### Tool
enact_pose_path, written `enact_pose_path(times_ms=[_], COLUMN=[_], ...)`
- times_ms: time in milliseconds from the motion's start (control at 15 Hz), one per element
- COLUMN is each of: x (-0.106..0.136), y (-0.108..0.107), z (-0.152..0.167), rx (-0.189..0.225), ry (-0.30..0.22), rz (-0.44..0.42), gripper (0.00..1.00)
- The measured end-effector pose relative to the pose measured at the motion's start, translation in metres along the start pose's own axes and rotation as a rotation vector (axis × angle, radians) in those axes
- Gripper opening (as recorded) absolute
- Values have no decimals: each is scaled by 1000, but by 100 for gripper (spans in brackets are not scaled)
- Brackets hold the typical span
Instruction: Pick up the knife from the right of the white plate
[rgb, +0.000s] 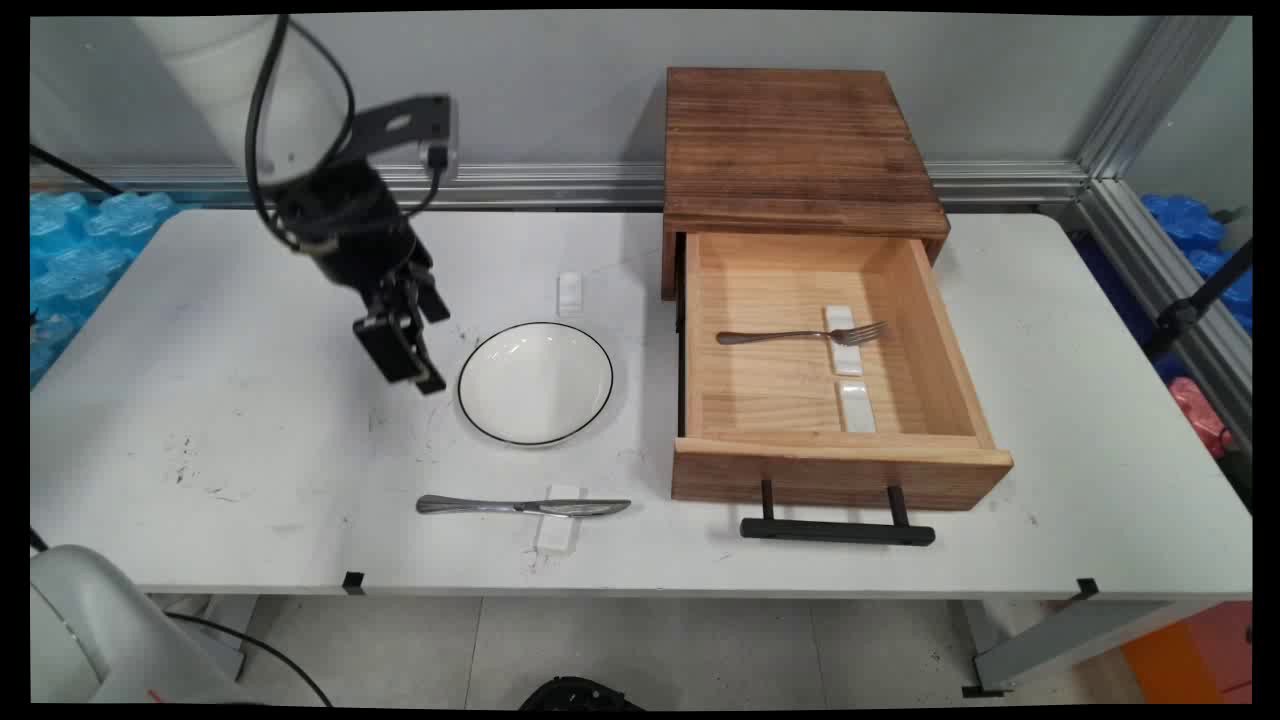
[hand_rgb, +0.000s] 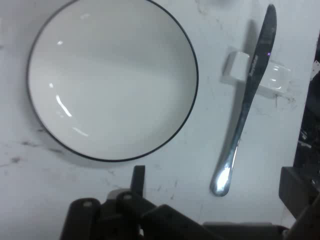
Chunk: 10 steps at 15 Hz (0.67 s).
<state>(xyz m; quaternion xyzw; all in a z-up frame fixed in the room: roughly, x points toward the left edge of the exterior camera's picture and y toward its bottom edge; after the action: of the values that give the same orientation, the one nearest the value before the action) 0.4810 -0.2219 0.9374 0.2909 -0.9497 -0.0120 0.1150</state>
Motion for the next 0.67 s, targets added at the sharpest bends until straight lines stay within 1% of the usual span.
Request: enact_pose_path(times_ms=[200,400,667], x=[-14,-26,-36], y=[10,20,35], z=[29,53,83], rx=[-5,-6,-7], ry=[9,7,4], rz=[3,12,31], gripper=[100,100,100])
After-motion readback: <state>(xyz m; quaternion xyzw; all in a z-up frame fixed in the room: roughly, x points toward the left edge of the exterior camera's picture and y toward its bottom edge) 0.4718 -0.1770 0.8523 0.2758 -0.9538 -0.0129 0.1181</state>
